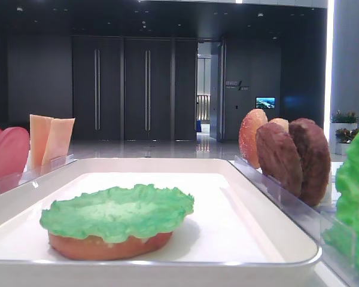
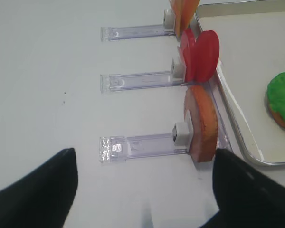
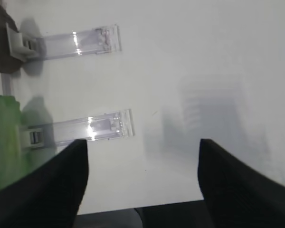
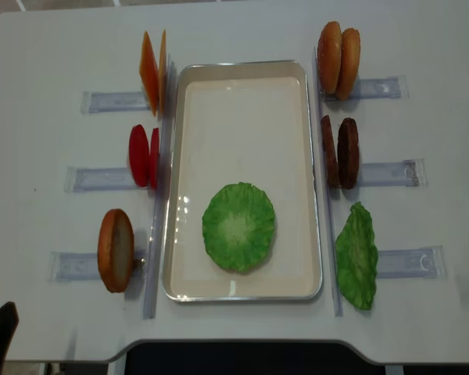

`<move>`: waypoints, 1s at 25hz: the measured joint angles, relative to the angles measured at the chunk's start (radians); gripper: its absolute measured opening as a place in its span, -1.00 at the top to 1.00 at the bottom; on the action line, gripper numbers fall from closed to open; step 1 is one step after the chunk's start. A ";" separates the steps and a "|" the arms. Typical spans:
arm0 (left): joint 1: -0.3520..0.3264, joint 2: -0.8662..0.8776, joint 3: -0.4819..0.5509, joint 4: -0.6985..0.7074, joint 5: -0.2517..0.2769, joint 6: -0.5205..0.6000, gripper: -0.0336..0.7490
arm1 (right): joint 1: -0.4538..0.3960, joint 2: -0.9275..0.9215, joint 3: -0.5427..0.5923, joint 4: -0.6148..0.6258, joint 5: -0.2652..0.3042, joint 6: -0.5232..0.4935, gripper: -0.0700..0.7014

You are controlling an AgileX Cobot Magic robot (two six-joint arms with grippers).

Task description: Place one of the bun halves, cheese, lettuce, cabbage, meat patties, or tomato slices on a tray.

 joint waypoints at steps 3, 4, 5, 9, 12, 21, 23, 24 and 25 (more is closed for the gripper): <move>0.000 0.000 0.000 0.000 0.000 0.000 -0.85 | 0.000 -0.152 0.050 0.004 0.000 -0.001 -0.39; 0.000 0.000 0.000 0.000 0.000 0.000 -0.85 | 0.000 -0.203 0.060 0.004 0.000 -0.003 -0.39; 0.000 0.000 0.000 0.000 0.000 0.000 -0.85 | 0.000 -0.244 0.069 0.004 0.000 -0.006 -0.39; 0.000 0.000 0.000 0.000 0.000 0.000 -0.85 | 0.000 -0.411 0.112 0.004 0.000 -0.011 -0.39; 0.000 0.000 0.000 0.000 0.000 0.000 -0.85 | 0.000 -0.516 0.157 0.001 0.001 -0.015 -0.39; 0.000 0.000 0.000 0.000 0.000 0.000 -0.85 | 0.000 -0.754 0.280 -0.023 -0.014 -0.019 -0.39; 0.000 0.000 0.000 0.000 0.000 0.000 -0.85 | 0.000 -0.756 0.299 -0.024 -0.018 -0.022 -0.39; 0.000 0.000 0.000 0.000 0.000 0.000 -0.85 | 0.000 -0.756 0.302 -0.024 -0.018 -0.027 -0.39; 0.000 0.000 0.000 0.000 0.000 0.000 -0.85 | 0.000 -0.757 0.303 -0.024 -0.024 -0.038 -0.39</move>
